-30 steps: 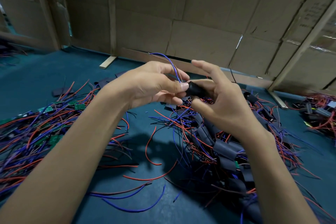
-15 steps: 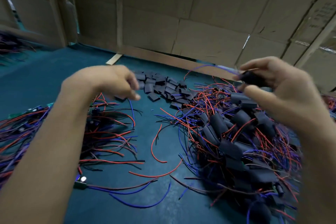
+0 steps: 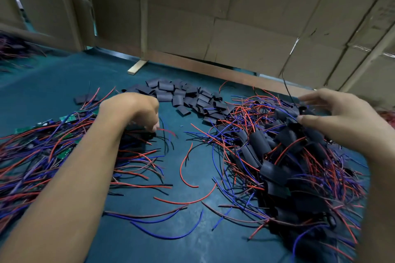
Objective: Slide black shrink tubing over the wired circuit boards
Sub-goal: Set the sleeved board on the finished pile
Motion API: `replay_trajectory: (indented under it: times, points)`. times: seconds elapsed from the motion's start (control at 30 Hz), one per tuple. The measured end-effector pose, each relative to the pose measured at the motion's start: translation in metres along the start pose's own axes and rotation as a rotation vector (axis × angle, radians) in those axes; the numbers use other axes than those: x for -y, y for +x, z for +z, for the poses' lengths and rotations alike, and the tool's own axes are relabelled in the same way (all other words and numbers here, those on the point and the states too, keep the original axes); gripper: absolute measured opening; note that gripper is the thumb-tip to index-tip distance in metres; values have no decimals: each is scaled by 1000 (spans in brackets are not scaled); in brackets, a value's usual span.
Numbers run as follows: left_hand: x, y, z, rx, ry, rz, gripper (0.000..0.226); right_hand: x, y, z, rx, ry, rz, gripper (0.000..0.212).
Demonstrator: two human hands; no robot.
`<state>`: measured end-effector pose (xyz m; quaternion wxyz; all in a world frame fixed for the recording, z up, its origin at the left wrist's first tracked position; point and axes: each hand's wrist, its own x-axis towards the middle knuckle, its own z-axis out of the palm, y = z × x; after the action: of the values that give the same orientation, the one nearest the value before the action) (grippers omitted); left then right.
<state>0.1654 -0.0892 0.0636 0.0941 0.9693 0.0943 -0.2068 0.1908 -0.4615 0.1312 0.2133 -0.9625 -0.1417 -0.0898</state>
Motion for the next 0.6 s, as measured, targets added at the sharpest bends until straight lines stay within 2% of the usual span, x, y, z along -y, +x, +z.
replay_trajectory:
  times: [0.07, 0.17, 0.23, 0.3, 0.33, 0.5, 0.6]
  points:
    - [-1, -8, -9, -57, -86, 102, 6, 10, -3, 2, -10, 35, -58, 33]
    - [-9, -31, -29, -294, -345, 334, 13, 27, -5, 10, 6, 131, -168, 22]
    - [-24, -54, -39, -394, -699, 574, 12, 42, -6, 20, 17, 235, -218, 15]
    - [-38, -74, -44, -387, -1066, 771, 11, 60, -9, 33, 5, 381, -250, 11]
    - [-44, -82, -45, -365, -1179, 829, 14, 69, -11, 39, 4, 478, -269, 11]
    - [-69, -85, -38, -209, -1356, 878, 19, 94, -17, 58, 116, 971, -294, 25]
    - [-78, -76, -31, -195, -1354, 842, 14, 91, -14, 59, 198, 1097, -200, 23]
